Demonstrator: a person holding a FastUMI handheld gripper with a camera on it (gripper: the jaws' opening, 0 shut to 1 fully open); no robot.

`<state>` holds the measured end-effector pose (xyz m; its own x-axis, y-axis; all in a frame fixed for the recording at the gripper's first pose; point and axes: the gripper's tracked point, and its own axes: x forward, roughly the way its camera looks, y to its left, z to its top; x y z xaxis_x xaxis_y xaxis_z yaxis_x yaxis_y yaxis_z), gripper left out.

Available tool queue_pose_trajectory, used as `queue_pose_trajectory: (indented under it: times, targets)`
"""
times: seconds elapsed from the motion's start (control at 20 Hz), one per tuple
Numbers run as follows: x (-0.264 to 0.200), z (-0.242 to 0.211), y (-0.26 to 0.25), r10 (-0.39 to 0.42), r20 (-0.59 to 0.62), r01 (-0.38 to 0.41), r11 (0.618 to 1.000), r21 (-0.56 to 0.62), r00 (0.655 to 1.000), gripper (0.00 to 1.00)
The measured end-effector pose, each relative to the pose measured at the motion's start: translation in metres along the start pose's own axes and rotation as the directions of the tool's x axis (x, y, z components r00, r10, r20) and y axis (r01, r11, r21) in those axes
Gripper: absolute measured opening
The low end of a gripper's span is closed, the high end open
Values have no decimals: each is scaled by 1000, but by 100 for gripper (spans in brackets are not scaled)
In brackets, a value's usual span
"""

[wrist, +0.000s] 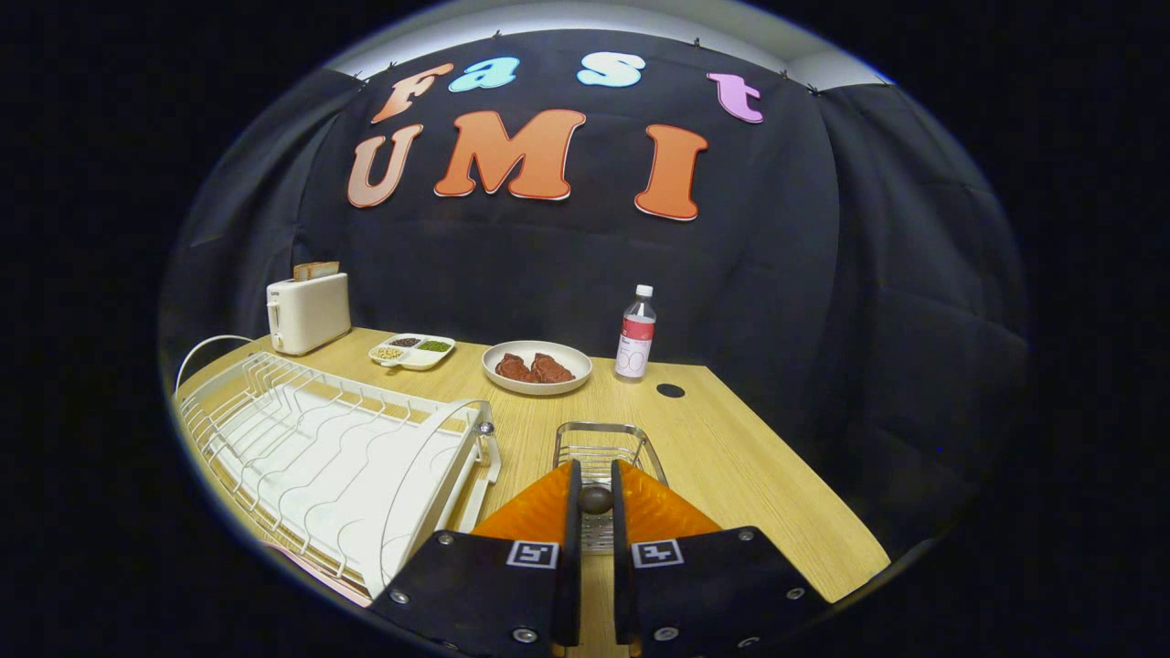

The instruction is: Take the plate from the dish rack, then take the spoon from the basket and place it into the plate.

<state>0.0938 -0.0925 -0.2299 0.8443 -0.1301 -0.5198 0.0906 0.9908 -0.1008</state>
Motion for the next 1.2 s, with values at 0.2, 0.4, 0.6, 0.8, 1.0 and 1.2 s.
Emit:
queue_pose_trajectory:
  times: [0.2,0.4,0.6,0.8,1.0,1.2]
  targets:
    - [-2,12,1,21,3,-21,1000,3,1000,13]
    - [-7,36,-6,8,34,-8,1000,1,999,13]
    - [-17,64,-9,1,87,-1,1000,3,996,13]
    - [-30,91,-15,-29,137,31,1000,-6,990,13]
    - [-60,119,-4,0,206,6,1000,-29,979,13]
    - [-84,137,10,54,255,-43,998,-49,965,13]
